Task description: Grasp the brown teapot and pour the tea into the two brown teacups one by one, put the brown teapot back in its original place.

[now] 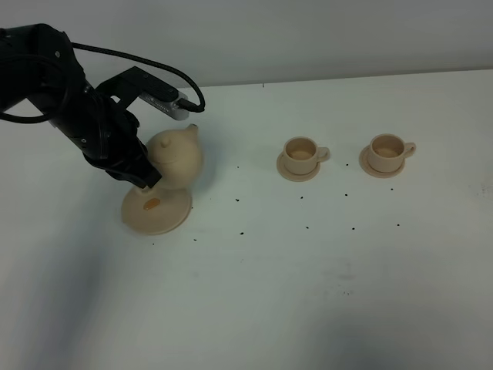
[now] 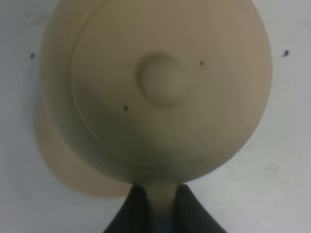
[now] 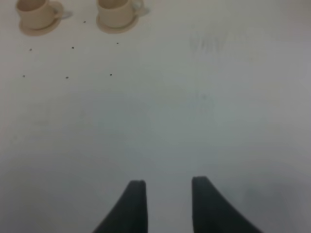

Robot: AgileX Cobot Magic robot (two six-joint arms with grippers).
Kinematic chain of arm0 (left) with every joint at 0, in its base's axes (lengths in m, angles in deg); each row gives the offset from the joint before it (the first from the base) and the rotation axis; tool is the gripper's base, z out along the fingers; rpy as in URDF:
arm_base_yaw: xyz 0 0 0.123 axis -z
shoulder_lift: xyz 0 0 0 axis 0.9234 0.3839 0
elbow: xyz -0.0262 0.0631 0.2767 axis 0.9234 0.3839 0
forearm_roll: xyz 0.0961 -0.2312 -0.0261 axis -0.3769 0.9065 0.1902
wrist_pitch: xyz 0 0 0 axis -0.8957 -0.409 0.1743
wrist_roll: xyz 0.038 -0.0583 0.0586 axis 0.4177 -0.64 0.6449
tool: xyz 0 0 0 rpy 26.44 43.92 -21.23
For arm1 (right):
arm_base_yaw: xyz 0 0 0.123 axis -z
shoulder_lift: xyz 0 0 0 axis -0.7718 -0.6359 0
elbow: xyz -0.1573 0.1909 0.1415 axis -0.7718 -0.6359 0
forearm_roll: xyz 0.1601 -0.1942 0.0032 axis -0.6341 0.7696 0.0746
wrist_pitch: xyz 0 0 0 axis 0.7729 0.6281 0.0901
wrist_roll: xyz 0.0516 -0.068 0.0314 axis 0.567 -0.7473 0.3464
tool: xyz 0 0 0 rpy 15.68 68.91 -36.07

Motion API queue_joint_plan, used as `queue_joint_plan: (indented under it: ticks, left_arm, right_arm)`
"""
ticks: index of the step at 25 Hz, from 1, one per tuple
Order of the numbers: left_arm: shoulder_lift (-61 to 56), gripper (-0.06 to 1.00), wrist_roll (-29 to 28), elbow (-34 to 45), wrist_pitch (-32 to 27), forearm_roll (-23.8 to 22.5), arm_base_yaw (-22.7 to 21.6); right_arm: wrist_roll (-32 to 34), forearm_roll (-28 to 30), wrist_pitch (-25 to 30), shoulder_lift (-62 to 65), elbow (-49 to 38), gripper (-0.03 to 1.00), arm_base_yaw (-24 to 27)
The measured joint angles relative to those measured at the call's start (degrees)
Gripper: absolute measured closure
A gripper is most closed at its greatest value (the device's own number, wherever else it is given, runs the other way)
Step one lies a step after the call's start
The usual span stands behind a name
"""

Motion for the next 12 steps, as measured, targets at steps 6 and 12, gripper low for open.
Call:
queue_joint_plan:
  ticks: [6,12]
  left_arm:
    - [-0.1,0.82,8.2,0.0,0.6,4.1,0.0]
    - [-0.1,0.82,9.2,0.0,0.8,4.4,0.0]
  right_arm:
    - [0.0,0.0,0.0,0.0,0.0,0.73,0.0]
    - [0.0,0.0,0.0,0.0,0.0,0.73,0.0]
